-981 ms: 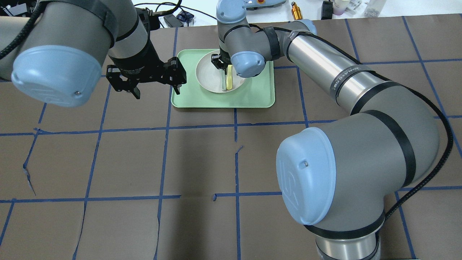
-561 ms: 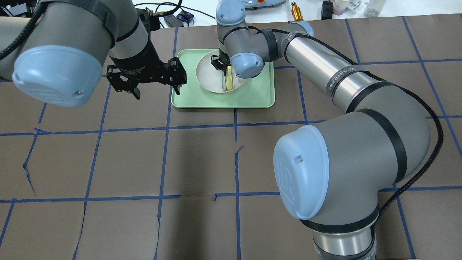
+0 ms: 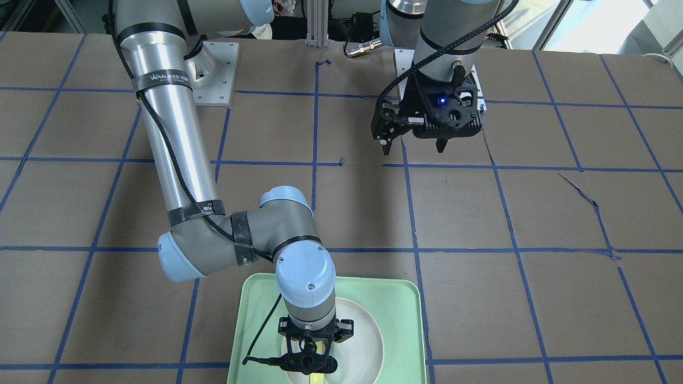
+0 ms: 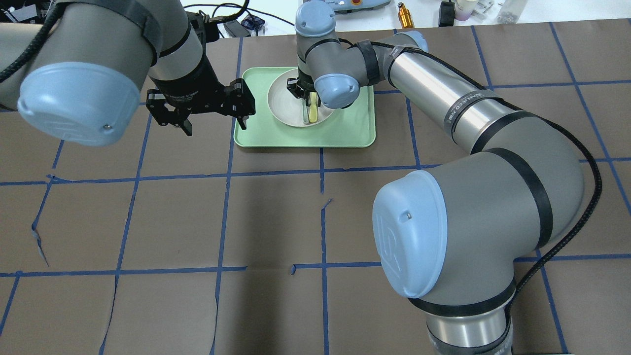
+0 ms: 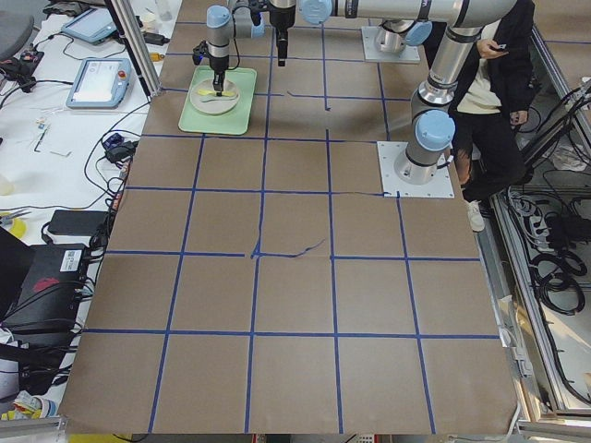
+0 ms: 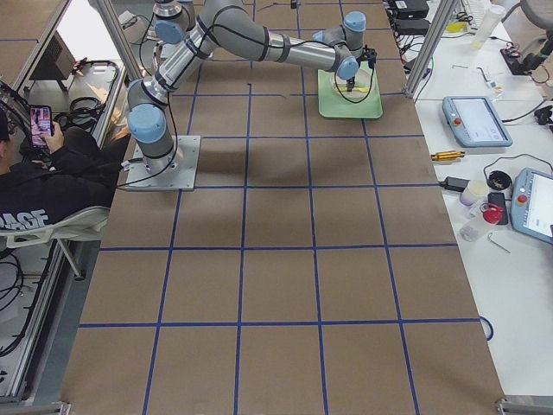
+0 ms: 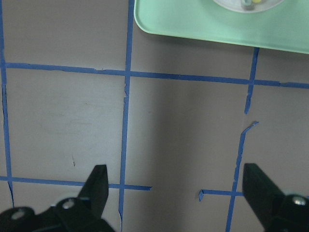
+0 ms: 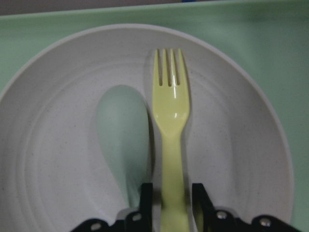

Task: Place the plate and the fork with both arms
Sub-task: 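Lift the fork with the right gripper and move it beside the plate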

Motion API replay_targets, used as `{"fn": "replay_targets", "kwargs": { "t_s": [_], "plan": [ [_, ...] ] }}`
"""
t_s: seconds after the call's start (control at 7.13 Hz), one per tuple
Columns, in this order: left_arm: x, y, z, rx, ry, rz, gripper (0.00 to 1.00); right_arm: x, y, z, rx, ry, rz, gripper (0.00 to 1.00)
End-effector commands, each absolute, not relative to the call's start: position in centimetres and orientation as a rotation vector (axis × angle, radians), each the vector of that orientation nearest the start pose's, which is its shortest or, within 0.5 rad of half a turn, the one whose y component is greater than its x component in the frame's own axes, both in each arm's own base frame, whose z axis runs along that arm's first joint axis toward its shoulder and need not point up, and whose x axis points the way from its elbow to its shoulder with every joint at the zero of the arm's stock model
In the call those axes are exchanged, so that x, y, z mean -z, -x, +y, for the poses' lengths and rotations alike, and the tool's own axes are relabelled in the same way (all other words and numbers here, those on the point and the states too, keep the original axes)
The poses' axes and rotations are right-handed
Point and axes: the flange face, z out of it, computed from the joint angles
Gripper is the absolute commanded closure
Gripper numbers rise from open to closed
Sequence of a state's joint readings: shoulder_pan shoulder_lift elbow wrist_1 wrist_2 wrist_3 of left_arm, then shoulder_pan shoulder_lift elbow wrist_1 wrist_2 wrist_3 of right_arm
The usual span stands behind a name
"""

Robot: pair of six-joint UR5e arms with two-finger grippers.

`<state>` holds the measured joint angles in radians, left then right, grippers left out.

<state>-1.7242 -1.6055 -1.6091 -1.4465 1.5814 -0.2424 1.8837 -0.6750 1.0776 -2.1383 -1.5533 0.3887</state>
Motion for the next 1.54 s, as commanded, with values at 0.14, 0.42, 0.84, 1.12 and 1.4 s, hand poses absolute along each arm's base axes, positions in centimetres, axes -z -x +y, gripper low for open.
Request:
{"fn": "replay_targets", "kwargs": {
  "t_s": [0.14, 0.42, 0.84, 1.12, 1.4],
  "plan": [
    [-46.4, 20.9, -48.4, 0.081, 0.14, 3.138, 0.0, -19.0, -37.7, -72.6, 0.221, -0.113, 3.058, 0.75],
    [-46.4, 20.9, -48.5, 0.081, 0.14, 3.138, 0.0, -19.6, -37.7, -72.6, 0.232, -0.11, 3.054, 0.82],
    [-46.3, 20.9, -48.6, 0.078, 0.14, 3.138, 0.0, -25.7, -34.4, -70.8, 0.295, 0.069, 3.071, 0.81],
    [-46.0, 20.9, -48.7, 0.069, 0.14, 3.137, 0.0, -23.3, -28.1, -69.5, 0.205, 0.111, 3.101, 0.81],
    [-45.7, 20.9, -48.8, 0.06, 0.142, 3.136, 0.0, -20.6, -27.8, -69.6, 0.208, 0.101, 3.106, 0.79]
  ]
}}
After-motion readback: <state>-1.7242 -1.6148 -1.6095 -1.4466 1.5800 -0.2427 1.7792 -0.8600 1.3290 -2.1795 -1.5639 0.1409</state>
